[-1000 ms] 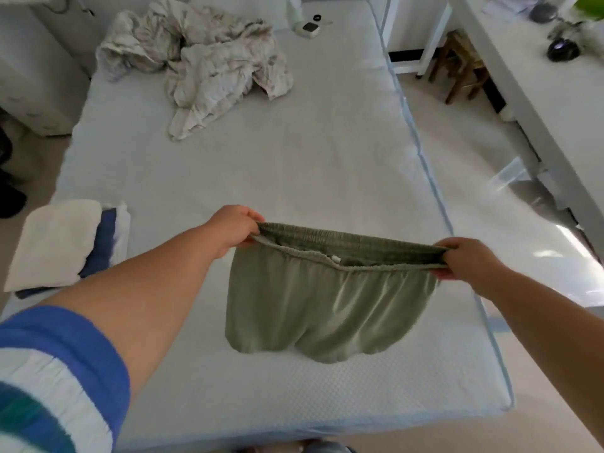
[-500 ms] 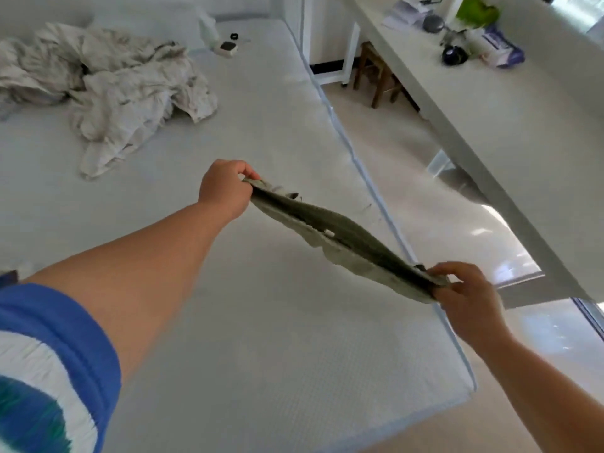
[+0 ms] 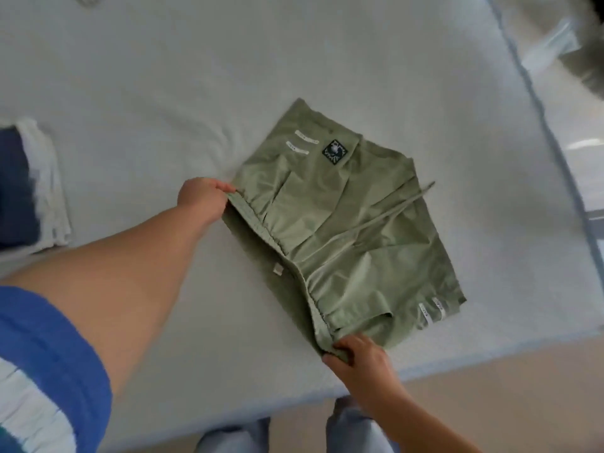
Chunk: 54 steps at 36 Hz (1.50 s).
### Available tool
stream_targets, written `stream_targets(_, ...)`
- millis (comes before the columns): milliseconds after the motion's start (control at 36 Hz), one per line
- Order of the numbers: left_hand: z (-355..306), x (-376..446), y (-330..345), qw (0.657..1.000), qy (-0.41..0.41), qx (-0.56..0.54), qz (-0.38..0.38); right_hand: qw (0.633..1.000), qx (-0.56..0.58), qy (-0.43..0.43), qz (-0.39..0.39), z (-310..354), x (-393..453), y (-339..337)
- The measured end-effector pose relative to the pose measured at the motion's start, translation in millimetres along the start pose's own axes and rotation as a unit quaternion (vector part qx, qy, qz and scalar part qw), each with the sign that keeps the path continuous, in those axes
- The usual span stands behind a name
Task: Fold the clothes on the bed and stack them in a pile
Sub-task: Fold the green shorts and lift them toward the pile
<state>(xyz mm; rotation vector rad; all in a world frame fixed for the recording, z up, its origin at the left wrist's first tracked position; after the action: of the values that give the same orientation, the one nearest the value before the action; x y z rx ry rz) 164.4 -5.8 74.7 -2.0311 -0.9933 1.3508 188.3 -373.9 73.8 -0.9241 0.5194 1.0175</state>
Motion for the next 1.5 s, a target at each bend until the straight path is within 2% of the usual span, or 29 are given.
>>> stream_targets(139, 70, 23, -27, 1.0, 0.006, 0.016, -0.007, 0.996, -0.065, -0.025, 0.064, 23, 2, 100)
stream_targets(278, 123, 45, -57, 0.999, 0.01, -0.034, -0.011, 0.991, -0.119, -0.038, 0.044, 61, 8, 156)
stream_targets(417, 155, 67, -90, 0.994, -0.001, -0.082, -0.072, 0.983, -0.154, -0.084, 0.052, 102, 16, 206)
stream_targets(500, 174, 76, -90, 0.992, -0.028, -0.111, -0.054, 0.976, -0.168, -0.115, 0.073, 122, 24, 239)
stream_targets(639, 219, 70, -77, 0.987, -0.099, -0.126, 0.006, 0.97, -0.17, -0.116, 0.128, 134, 32, 273)
stream_targets(750, 240, 29, -51, 0.975, -0.113, -0.179, 0.065, 0.972, -0.157, -0.123, 0.123, 133, 28, 263)
stream_targets(917, 257, -45, -4, 0.98, -0.082, -0.136, 0.119, 0.982, -0.175, -0.064, 0.037, 91, 23, 196)
stream_targets(1028, 275, -90, 19, 0.991, -0.068, -0.035, 0.114, 0.969, -0.245, -0.023, -0.018, 50, 16, 148)
stream_targets(1167, 310, -122, 39, 0.988, -0.13, -0.014, 0.086, 0.931, -0.362, -0.04, -0.014, 9, 5, 123)
stream_targets(1278, 323, -137, 57, 0.974, -0.191, -0.1, 0.071, 0.902, -0.424, -0.079, 0.003, -10, 12, 121)
stream_targets(1417, 320, -150, 72, 0.941, -0.23, -0.244, 0.054, 0.89, -0.428, -0.158, -0.014, -5, 24, 116)
stream_targets(1500, 321, -148, 65, 0.946, -0.221, -0.236, 0.015, 0.887, -0.422, -0.185, -0.01, -5, 25, 108)
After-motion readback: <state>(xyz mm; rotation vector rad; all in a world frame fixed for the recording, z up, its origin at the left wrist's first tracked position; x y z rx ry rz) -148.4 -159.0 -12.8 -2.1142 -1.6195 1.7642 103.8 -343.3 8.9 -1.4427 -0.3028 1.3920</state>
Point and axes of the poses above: each hand's wrist, its own x-axis towards the middle knuckle, its own y-axis out of the palm, z = x × y, the point moved 7 cm from there along x, towards the middle knuckle, and after that the axes turned 10 degrees about x, right-handed, at the moved point
